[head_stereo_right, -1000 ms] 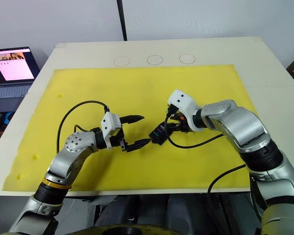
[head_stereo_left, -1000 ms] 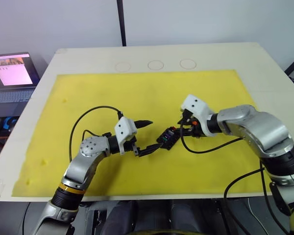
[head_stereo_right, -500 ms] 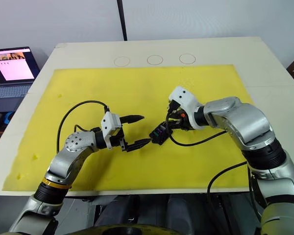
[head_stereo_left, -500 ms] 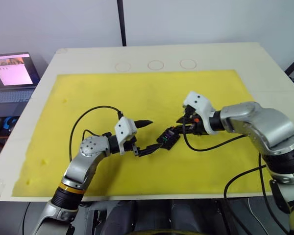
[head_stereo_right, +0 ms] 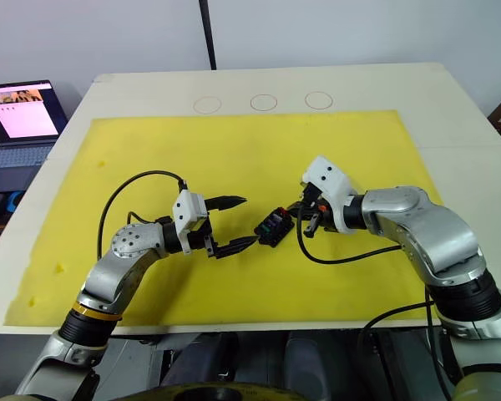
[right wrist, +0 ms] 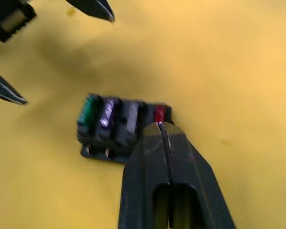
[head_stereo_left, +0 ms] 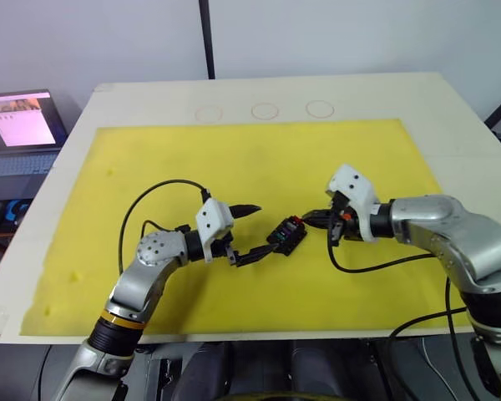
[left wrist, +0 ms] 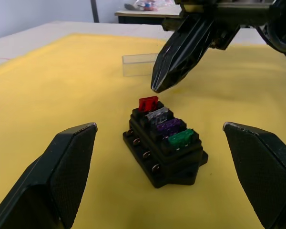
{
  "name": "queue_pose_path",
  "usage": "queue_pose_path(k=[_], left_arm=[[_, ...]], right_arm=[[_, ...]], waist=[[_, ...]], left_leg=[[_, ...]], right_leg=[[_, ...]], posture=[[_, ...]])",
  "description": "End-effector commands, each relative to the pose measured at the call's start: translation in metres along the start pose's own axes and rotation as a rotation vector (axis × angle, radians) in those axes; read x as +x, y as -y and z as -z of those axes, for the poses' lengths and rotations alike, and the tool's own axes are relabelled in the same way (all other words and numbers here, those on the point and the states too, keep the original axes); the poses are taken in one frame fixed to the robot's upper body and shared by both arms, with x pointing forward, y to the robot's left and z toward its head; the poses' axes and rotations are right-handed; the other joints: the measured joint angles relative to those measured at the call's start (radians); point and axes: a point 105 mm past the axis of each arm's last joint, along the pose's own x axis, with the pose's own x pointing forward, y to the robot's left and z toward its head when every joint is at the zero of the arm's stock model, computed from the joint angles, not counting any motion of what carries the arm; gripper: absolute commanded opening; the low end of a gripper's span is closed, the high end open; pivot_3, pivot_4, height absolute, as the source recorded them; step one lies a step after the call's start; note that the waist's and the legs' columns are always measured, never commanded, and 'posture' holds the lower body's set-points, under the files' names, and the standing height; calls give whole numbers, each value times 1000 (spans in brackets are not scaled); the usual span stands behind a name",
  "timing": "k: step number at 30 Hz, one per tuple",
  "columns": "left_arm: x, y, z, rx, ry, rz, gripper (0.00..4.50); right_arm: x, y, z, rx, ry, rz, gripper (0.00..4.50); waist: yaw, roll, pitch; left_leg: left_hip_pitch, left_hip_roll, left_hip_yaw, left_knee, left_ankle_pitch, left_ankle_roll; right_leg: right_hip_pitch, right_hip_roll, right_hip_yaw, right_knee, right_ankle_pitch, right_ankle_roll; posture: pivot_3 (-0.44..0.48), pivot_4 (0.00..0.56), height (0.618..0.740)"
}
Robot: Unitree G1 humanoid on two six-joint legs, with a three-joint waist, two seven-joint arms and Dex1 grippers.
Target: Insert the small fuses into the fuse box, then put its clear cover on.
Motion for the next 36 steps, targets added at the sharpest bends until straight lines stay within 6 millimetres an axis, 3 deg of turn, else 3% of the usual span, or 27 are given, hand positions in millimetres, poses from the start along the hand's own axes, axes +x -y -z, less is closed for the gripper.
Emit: queue_pose_path(k=[1,36], left_arm=[[1,-1,-8,31,25,9,4500],[-2,1,-8,32,15,10,4500]], right_arm=[[-5,-1,-13,-55,55,28,21],[8,-6,-4,-21,40,31,21]], waist=[[3,0,0],[3,0,0]], left_leg=[[0,0,0,0,0,0],[0,0,0,0,0,0]], right_leg=[[0,0,0,0,0,0],[0,0,0,0,0,0]], posture=[[0,150,740],[0,150,740]])
